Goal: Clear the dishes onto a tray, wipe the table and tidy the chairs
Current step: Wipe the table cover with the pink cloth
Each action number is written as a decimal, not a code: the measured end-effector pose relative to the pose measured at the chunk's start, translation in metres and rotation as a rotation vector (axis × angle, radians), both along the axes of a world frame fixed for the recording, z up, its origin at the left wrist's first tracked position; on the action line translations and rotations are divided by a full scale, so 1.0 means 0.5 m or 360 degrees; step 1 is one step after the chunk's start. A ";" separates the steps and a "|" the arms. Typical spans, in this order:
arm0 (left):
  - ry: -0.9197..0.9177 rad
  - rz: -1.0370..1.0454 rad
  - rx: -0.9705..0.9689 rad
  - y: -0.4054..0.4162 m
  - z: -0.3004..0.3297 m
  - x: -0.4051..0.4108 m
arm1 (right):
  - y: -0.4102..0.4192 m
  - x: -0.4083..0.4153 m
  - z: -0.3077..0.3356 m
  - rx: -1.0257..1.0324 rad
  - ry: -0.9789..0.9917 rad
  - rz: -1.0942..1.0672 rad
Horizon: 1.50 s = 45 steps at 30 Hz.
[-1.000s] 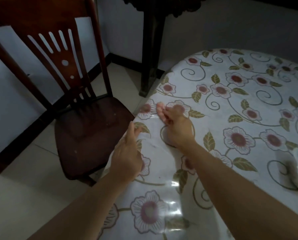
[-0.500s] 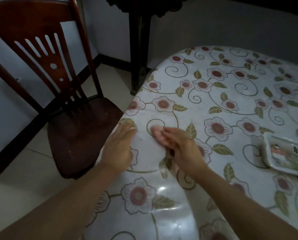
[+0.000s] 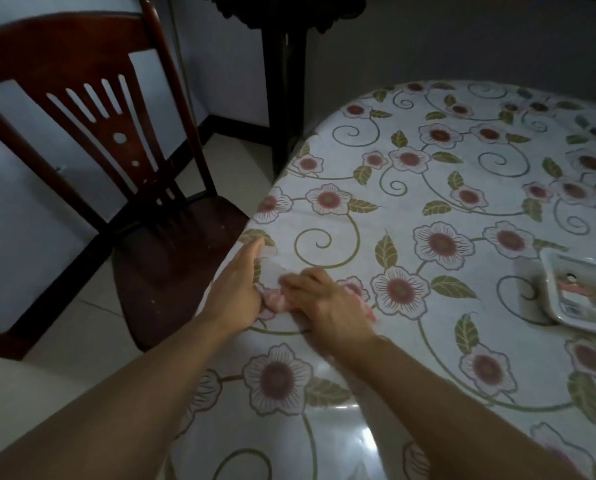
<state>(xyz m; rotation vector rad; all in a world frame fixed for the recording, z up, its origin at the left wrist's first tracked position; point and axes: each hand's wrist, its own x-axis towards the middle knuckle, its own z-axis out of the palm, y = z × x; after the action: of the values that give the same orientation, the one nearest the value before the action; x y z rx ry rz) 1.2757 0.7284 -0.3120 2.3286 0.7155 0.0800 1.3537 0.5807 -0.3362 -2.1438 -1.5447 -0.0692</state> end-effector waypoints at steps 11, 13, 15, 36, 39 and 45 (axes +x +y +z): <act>0.0043 0.0008 -0.0126 0.004 0.000 -0.002 | 0.059 -0.004 -0.001 0.0114 0.0159 -0.0312; 0.0045 -0.0047 -0.0150 0.005 -0.001 -0.001 | -0.019 -0.057 0.000 0.0040 0.0231 -0.0129; 0.0103 -0.0076 -0.0108 0.003 0.005 0.001 | -0.103 -0.102 0.002 -0.0004 0.0367 0.0051; 0.0199 -0.0252 0.0429 -0.255 0.001 0.114 | -0.377 -0.068 -0.013 -0.0038 0.0591 -0.0362; 0.0128 -0.0211 0.0396 -0.298 0.011 0.164 | -0.358 0.111 -0.005 -0.0055 0.0473 -0.0715; 0.0258 -0.0252 0.0421 -0.356 -0.021 0.206 | -0.260 0.391 0.016 -0.0234 0.0308 -0.1342</act>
<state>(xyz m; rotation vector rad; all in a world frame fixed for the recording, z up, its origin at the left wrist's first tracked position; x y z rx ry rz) 1.3787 0.5505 -0.3223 2.6605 0.6270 -0.0924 1.5489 0.4508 -0.3283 -2.6766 -0.4743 -0.0268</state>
